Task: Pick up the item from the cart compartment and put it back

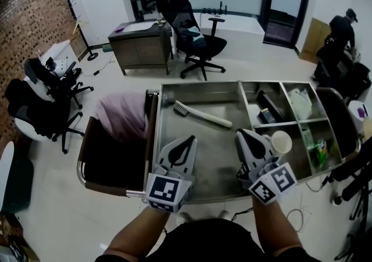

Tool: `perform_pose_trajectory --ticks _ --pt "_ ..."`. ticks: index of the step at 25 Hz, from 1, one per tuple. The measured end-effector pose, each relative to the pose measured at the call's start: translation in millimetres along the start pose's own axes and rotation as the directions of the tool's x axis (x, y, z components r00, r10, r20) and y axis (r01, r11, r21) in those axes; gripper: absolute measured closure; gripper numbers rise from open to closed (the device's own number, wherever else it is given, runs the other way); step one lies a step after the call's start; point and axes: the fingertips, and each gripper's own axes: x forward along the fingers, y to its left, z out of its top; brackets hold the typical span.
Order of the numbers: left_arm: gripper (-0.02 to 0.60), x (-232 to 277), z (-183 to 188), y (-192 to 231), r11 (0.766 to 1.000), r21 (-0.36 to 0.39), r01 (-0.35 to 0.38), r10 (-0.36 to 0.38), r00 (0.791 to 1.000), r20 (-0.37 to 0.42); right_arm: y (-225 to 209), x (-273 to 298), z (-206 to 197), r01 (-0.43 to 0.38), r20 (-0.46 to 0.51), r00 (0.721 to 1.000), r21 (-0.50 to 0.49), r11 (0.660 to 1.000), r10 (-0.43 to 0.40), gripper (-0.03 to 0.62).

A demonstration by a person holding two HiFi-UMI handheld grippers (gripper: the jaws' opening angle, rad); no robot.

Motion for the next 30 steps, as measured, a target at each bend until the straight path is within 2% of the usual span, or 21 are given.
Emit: perform_pose_trajectory --ticks 4,12,30 --pt "0.581 -0.7 1.0 0.6 1.0 -0.012 -0.006 0.006 1.0 -0.003 0.5 2.5 -6.3 -0.001 -0.017 1.0 0.014 1.0 0.001 0.582" --pt "0.581 -0.7 0.4 -1.2 1.0 0.009 0.001 -0.001 1.0 0.003 8.2 4.5 -16.1 -0.005 -0.06 0.998 -0.031 1.0 0.003 0.583" --pt "0.581 -0.5 1.3 -2.1 1.0 0.006 0.001 -0.001 1.0 0.001 9.3 7.3 -21.8 -0.007 -0.096 0.995 -0.06 0.998 0.002 0.583"
